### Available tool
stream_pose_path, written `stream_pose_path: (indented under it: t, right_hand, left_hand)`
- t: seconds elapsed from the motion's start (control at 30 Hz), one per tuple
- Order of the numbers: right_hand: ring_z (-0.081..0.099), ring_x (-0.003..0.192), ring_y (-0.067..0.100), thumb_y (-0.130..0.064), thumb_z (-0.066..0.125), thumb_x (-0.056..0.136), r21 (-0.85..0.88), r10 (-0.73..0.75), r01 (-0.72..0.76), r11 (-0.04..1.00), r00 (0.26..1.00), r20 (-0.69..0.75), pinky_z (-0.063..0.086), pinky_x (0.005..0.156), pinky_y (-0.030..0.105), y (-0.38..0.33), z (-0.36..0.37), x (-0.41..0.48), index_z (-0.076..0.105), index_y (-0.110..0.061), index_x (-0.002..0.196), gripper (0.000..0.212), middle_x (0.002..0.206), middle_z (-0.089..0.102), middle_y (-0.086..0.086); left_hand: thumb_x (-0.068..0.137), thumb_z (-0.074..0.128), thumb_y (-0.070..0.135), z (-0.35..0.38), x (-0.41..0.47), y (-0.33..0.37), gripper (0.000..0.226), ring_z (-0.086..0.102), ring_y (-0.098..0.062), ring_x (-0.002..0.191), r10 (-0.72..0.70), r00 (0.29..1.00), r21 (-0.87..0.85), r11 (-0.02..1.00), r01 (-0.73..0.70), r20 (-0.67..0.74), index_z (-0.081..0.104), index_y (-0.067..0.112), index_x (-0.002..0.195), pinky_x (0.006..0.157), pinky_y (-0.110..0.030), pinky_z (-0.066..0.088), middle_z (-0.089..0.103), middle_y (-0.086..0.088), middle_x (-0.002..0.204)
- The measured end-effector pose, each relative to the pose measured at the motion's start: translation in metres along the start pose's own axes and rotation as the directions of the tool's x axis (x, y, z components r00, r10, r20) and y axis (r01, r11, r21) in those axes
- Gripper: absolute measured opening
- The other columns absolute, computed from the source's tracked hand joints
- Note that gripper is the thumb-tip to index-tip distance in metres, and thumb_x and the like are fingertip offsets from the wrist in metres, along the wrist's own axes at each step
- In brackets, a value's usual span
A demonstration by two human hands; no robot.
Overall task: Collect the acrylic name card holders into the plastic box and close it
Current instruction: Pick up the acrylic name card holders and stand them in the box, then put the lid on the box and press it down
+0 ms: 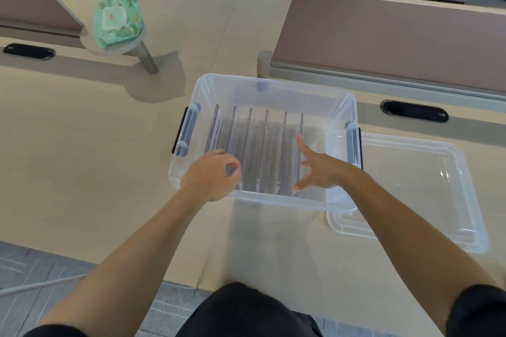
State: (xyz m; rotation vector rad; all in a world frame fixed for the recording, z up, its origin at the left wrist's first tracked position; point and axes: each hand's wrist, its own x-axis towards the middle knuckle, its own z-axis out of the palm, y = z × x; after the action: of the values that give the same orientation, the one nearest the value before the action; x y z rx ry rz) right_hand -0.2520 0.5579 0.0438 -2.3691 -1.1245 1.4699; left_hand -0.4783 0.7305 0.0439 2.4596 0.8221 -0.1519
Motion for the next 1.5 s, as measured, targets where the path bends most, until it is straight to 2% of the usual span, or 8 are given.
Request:
stream_pose_path:
  t: [0.67,0.8,0.93,1.1,1.2,1.33,1.4,1.5]
  right_hand:
    - [0.052,0.132,0.029,-0.046,0.080,0.079,-0.006,-0.020,0.019,1.000,0.999,-0.039,0.040,0.110,0.044,0.002,0.002,0.003,-0.026,-0.039,0.151,0.128,0.157,0.039,0.001]
    - [0.059,0.117,0.023,-0.055,0.070,0.084,-0.055,-0.031,0.017,0.998,0.964,-0.264,0.046,0.097,0.037,-0.019,-0.009,-0.038,0.006,-0.033,0.158,0.101,0.142,0.055,-0.001]
    - [0.062,0.099,0.013,-0.055,0.067,0.085,-0.081,0.008,-0.045,0.996,0.911,-0.412,0.049,0.087,0.032,-0.013,-0.027,-0.098,0.051,-0.034,0.136,0.057,0.115,0.065,-0.012]
    - [0.062,0.096,0.012,-0.050,0.069,0.087,-0.043,0.114,-0.162,0.986,0.837,-0.536,0.050,0.092,0.036,0.053,-0.051,-0.163,0.064,-0.028,0.122,0.042,0.093,0.064,-0.018]
    - [0.060,0.101,0.014,-0.053,0.068,0.086,-0.008,0.193,-0.236,0.972,0.812,-0.550,0.047,0.090,0.033,0.111,-0.069,-0.180,0.062,-0.028,0.123,0.045,0.102,0.067,-0.014]
    - [0.057,0.097,0.013,-0.055,0.072,0.082,0.031,0.226,-0.245,0.969,0.830,-0.510,0.045,0.086,0.029,0.188,-0.093,-0.171,0.060,-0.026,0.128,0.056,0.122,0.065,-0.003]
    - [0.058,0.102,0.015,-0.055,0.074,0.080,0.022,0.217,-0.236,0.972,0.850,-0.481,0.047,0.091,0.031,0.221,-0.109,-0.157,0.057,-0.026,0.133,0.063,0.129,0.061,-0.001]
    - [0.053,0.124,0.022,-0.055,0.077,0.077,-0.026,0.198,-0.231,0.973,0.881,-0.429,0.044,0.103,0.039,0.264,-0.130,-0.128,0.048,-0.025,0.142,0.078,0.141,0.053,0.002]
  left_hand:
    - [0.092,0.055,0.041,0.001,0.005,-0.003,0.024,0.057,-0.009,0.097,0.058,0.998,-0.005,0.998,-0.058,-0.014,0.068,0.030,0.108,0.089,-0.035,0.051,0.061,0.015,0.105]
    - [0.091,0.054,0.047,-0.002,0.006,0.017,0.029,0.057,-0.007,0.098,0.124,0.992,-0.073,0.989,-0.125,-0.028,0.065,0.030,0.112,0.088,-0.032,0.050,0.060,0.016,0.106]
    - [0.090,0.055,0.047,0.008,0.013,0.069,0.031,0.057,-0.005,0.093,0.257,0.966,-0.184,0.949,-0.255,-0.012,0.065,0.029,0.113,0.084,-0.029,0.050,0.061,0.015,0.102]
    - [0.090,0.062,0.034,0.027,0.024,0.151,0.025,0.058,-0.009,0.094,0.364,0.931,-0.278,0.897,-0.343,0.024,0.066,0.022,0.111,0.085,-0.027,0.046,0.061,0.011,0.100]
    - [0.090,0.060,0.036,0.041,0.040,0.199,0.028,0.058,-0.011,0.103,0.417,0.908,-0.219,0.891,-0.399,0.039,0.065,0.024,0.116,0.086,-0.028,0.045,0.062,0.011,0.107]
    - [0.090,0.060,0.039,0.063,0.072,0.261,0.039,0.052,-0.017,0.117,0.459,0.884,-0.075,0.888,-0.454,0.084,0.060,0.022,0.126,0.099,-0.033,0.041,0.061,0.004,0.122]
    - [0.089,0.060,0.046,0.077,0.092,0.288,0.047,0.048,-0.021,0.123,0.403,0.906,0.040,0.911,-0.411,0.130,0.056,0.024,0.131,0.103,-0.038,0.040,0.056,0.001,0.129]
    - [0.081,0.066,0.058,0.097,0.126,0.322,0.075,0.038,-0.027,0.131,0.184,0.937,0.222,0.941,-0.255,0.297,0.040,0.025,0.143,0.101,-0.041,0.039,0.043,-0.004,0.142]
